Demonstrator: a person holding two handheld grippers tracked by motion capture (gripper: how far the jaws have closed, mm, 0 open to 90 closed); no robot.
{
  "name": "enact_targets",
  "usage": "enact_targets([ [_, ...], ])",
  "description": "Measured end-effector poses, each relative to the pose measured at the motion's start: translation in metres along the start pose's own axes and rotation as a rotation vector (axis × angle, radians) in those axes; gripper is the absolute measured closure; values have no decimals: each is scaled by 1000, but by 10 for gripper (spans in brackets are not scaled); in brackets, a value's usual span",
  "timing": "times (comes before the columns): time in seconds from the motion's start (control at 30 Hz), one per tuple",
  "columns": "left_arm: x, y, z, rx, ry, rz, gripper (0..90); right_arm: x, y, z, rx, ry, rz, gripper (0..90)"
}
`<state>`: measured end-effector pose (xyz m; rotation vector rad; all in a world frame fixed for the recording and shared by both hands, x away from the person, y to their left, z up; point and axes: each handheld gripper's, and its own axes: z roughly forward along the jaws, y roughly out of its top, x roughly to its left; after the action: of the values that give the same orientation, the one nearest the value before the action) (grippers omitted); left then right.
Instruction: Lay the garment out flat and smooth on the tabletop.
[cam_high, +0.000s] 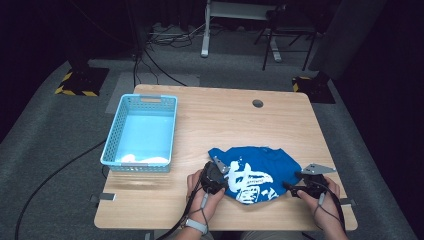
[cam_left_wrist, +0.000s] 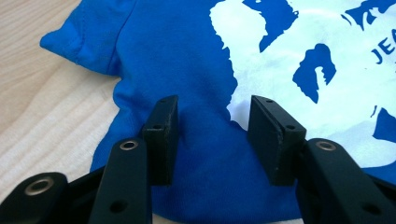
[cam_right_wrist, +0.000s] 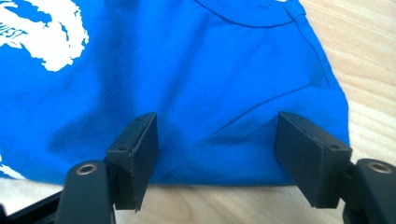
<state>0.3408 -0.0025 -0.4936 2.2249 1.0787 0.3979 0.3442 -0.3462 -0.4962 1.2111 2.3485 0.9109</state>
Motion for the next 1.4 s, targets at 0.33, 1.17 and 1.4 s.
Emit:
enact_targets([
  [0.33,-28,-23,-30,-5,-116,15,528,-3,-21,-28,36,34,-63,342],
  [1.17,-25,14,-19,-117,-12,-12,786,-5,-19,-44,-67,-1,-34,814],
  [1.4,-45,9,-82,-281,-8,46,784,20,-14,-109,-210,-13,-106,816],
])
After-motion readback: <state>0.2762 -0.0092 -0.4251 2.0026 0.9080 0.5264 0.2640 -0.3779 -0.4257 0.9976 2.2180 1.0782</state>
